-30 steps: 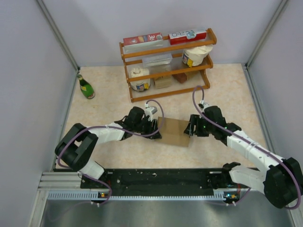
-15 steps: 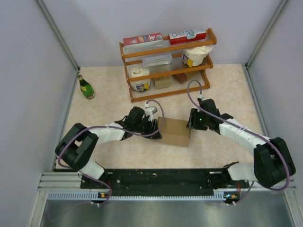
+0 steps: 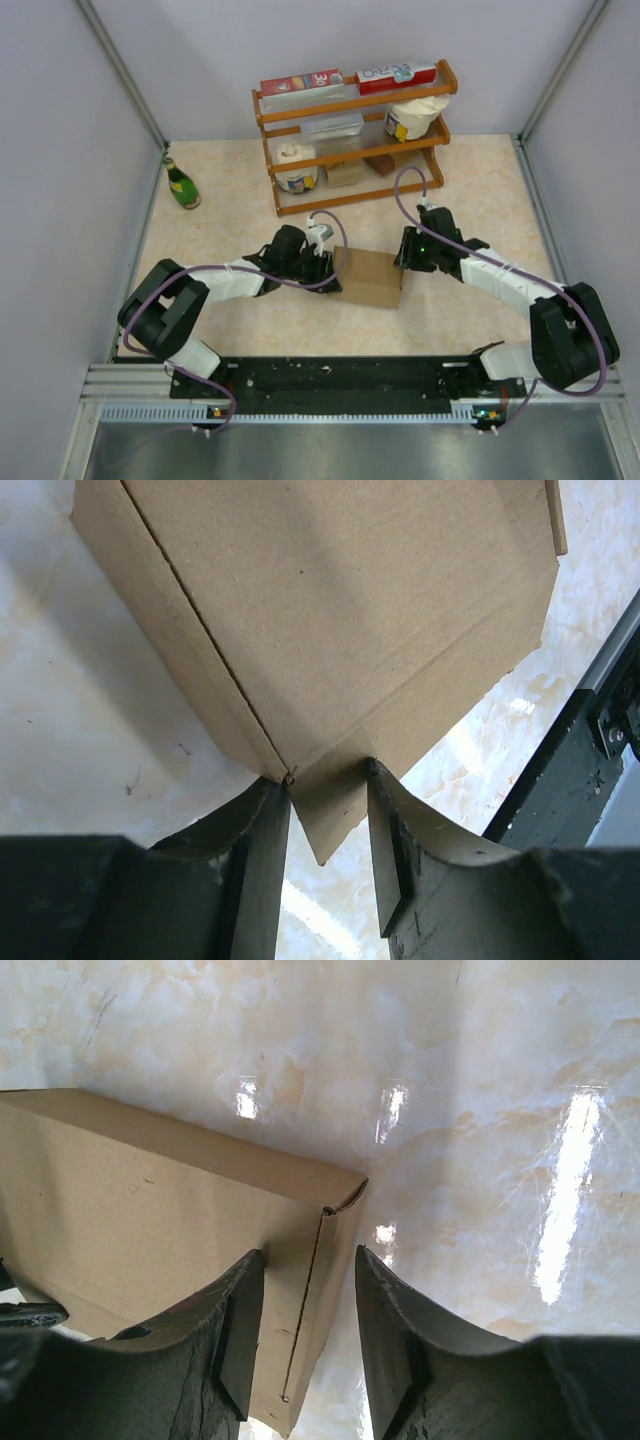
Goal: Fold the paper box
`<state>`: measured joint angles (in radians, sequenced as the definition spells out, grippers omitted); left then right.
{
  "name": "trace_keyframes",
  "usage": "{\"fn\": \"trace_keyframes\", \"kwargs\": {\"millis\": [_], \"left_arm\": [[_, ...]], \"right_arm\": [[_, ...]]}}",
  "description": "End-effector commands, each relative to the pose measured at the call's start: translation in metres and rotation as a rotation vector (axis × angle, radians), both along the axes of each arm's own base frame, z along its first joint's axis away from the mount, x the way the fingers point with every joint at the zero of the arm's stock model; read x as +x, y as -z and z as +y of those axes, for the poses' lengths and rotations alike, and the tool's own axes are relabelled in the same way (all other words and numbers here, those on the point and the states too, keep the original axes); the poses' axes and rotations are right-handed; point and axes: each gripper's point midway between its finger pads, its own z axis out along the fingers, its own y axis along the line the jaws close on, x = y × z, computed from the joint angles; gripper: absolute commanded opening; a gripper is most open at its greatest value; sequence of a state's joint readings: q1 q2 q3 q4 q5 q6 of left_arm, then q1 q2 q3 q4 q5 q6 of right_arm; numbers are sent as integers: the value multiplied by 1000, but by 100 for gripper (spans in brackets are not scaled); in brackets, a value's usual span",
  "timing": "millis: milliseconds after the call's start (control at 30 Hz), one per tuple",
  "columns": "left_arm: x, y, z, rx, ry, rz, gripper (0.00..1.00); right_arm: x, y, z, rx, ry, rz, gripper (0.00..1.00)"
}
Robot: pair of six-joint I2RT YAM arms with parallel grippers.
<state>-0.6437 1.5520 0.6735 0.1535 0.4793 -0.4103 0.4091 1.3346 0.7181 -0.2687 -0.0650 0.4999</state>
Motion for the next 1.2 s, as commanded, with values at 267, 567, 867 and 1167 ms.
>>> {"fn": "trace_keyframes", "kwargs": {"millis": [267, 567, 867, 1167], "left_arm": [[15, 1, 2, 16, 21, -146, 38], [20, 14, 12, 93, 22, -185, 38], [26, 27, 22, 159, -10, -194, 44], [24, 29, 29, 182, -38, -185, 47]], "right_arm": [[15, 0, 0, 10, 21, -17, 40], [16, 3, 1, 13, 16, -5, 40], [17, 3, 3, 18, 7, 0, 40], [18, 5, 3, 17, 5, 5, 40]]}}
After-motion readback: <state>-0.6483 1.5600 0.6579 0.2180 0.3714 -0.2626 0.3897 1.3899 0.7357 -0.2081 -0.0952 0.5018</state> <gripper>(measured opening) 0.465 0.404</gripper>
